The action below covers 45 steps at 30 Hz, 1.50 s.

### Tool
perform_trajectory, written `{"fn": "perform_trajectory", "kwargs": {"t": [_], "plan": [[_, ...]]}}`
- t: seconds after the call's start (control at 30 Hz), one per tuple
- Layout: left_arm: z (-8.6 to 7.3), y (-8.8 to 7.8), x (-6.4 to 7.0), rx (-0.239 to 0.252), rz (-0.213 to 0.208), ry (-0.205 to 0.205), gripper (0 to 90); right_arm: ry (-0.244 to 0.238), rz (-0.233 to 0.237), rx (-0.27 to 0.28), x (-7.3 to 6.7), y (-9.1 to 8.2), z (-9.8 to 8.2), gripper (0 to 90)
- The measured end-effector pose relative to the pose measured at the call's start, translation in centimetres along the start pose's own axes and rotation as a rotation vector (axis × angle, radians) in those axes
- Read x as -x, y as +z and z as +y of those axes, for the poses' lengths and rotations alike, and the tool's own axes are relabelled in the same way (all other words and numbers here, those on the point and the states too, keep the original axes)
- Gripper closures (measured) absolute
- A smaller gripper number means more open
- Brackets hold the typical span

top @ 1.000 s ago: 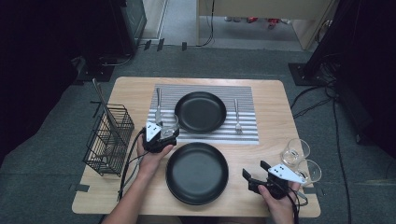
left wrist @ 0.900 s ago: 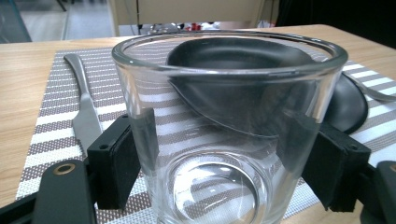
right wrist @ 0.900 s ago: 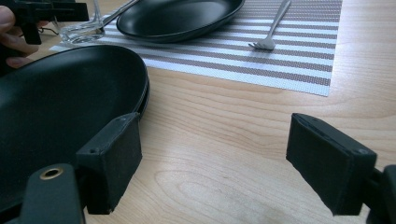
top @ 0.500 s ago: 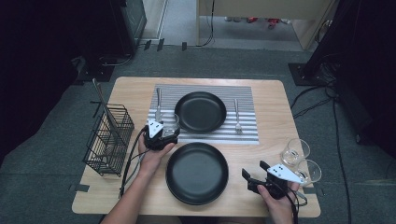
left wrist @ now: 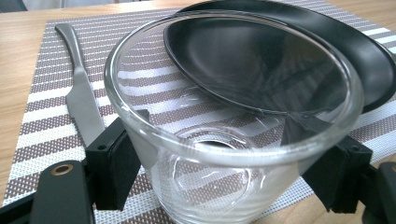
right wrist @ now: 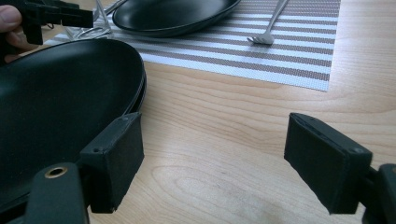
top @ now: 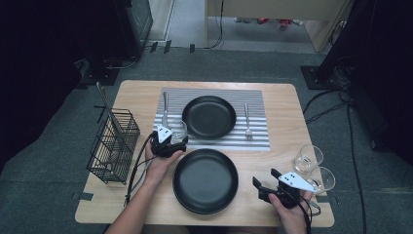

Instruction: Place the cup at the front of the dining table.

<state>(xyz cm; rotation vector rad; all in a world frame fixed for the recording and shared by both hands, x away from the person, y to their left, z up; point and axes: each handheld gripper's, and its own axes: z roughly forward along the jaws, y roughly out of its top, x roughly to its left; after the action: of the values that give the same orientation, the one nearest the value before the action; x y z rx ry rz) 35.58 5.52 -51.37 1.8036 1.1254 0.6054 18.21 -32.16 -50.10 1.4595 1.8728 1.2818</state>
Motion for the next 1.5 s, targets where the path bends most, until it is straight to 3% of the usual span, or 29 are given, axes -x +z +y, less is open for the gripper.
{"fn": "perform_trajectory", "kwargs": {"t": [0.5,0.67,1.5], "plan": [[-0.1,-1.0,-0.1,-0.008,-0.009,-0.035,16.5,-0.001,-0.001,-0.009,-0.1,0.0,-0.1,18.2],[-0.2,-1.3,0.1,0.017,-0.005,-0.011,20.8,0.005,-0.007,-0.016,-0.2,0.2,-0.1,18.3],[0.9,0.2,-0.4,0.007,0.045,-0.042,20.9,0.013,0.002,-0.022,-0.3,0.3,-0.2,18.3]]}}
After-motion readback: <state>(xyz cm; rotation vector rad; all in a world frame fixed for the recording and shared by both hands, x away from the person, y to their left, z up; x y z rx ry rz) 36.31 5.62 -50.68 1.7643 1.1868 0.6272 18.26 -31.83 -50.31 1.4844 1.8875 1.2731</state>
